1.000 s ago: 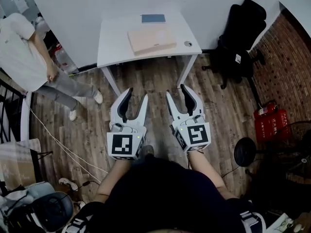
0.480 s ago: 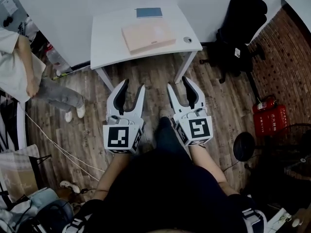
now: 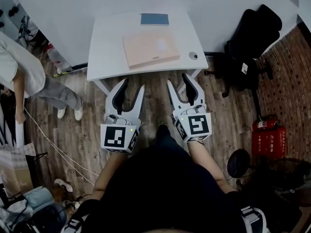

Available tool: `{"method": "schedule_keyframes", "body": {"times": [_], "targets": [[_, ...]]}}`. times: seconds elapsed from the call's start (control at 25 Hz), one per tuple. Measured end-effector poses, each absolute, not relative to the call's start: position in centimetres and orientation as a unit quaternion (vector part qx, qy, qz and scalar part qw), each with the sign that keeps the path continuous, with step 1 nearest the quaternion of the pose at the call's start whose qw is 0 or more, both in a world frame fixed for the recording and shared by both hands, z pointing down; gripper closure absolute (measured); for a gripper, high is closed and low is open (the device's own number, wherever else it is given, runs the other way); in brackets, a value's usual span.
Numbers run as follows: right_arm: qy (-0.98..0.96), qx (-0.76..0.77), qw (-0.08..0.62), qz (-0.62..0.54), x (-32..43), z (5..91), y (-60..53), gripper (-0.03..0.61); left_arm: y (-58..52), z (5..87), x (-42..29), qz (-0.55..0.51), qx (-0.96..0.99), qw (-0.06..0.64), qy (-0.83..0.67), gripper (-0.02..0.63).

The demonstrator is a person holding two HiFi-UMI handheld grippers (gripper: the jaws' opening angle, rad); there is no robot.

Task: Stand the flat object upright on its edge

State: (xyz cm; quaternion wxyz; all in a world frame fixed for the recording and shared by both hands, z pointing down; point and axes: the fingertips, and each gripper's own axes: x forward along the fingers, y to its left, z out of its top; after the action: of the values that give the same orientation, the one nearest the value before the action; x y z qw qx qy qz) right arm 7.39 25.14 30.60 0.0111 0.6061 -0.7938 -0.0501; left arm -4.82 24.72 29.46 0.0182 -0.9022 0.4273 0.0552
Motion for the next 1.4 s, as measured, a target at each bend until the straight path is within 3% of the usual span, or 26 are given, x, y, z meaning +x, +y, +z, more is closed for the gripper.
{"method": "schedule_keyframes", "body": {"times": [0.68,1.4], "targets": [[-0.857,0.511,0.057,-0.037,16.1,33.9,7.9,0.410,9.6,31.6,1.7,0.034,-0.844,-0.005,0.535,0.430],[-0.856,0.503,0.119,0.020,16.3,42.1,-3.0,0.400,-2.1,41.0,-1.1,-0.032,-0.826,-0.074,0.557,0.430]]}}
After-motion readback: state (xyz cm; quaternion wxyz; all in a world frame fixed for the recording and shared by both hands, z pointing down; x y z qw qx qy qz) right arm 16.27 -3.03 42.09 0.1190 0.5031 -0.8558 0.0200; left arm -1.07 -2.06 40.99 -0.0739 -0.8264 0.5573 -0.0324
